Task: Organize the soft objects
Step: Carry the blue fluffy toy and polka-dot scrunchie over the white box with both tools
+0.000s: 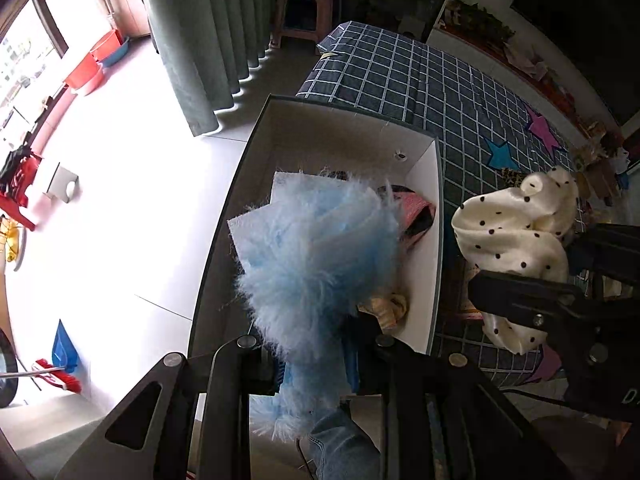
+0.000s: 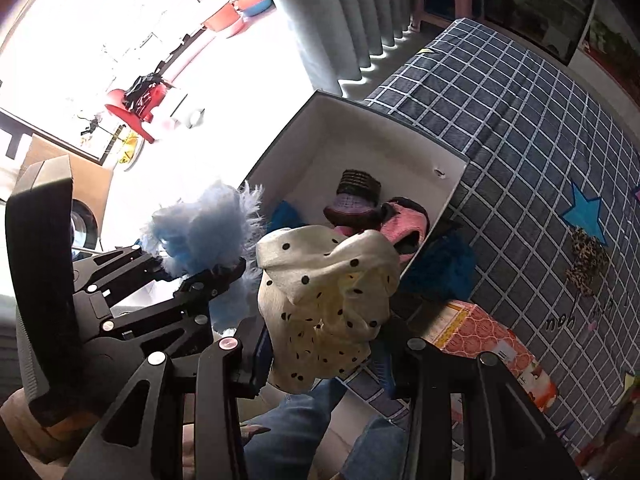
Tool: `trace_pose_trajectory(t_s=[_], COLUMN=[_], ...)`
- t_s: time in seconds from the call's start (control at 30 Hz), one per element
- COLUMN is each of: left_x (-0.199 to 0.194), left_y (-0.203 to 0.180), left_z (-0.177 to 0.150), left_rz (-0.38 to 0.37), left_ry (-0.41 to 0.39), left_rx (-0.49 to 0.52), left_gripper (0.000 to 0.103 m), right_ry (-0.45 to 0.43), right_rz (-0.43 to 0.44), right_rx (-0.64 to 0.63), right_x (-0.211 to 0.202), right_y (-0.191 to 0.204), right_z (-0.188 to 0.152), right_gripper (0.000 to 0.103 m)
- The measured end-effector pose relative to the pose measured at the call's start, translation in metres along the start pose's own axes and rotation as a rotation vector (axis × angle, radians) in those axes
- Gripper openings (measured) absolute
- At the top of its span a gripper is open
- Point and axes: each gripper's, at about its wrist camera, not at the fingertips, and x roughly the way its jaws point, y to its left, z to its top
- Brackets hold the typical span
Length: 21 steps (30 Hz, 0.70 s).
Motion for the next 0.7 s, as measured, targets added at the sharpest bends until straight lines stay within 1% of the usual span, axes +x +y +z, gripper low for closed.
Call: trace_pose_trajectory(t_s=[0.47, 0.7], left_x=[0.005, 0.006], left_y=[0.008, 0.011], left_z=[-0.006, -0.007], left_rz=[-0.011, -0.012], left_ry=[0.007, 0.010], left_rx=[-0.009, -0.014], left_gripper=[0.025, 0.025], right_ry=[0.031, 0.036], right_rz=[-0.018, -0.022], right_rx=[-0.034, -0.040], right_x=[0.008, 0.009], right_y=[0.018, 0.020], right_z=[0.004, 0.005], right_gripper=[0.043, 0.043])
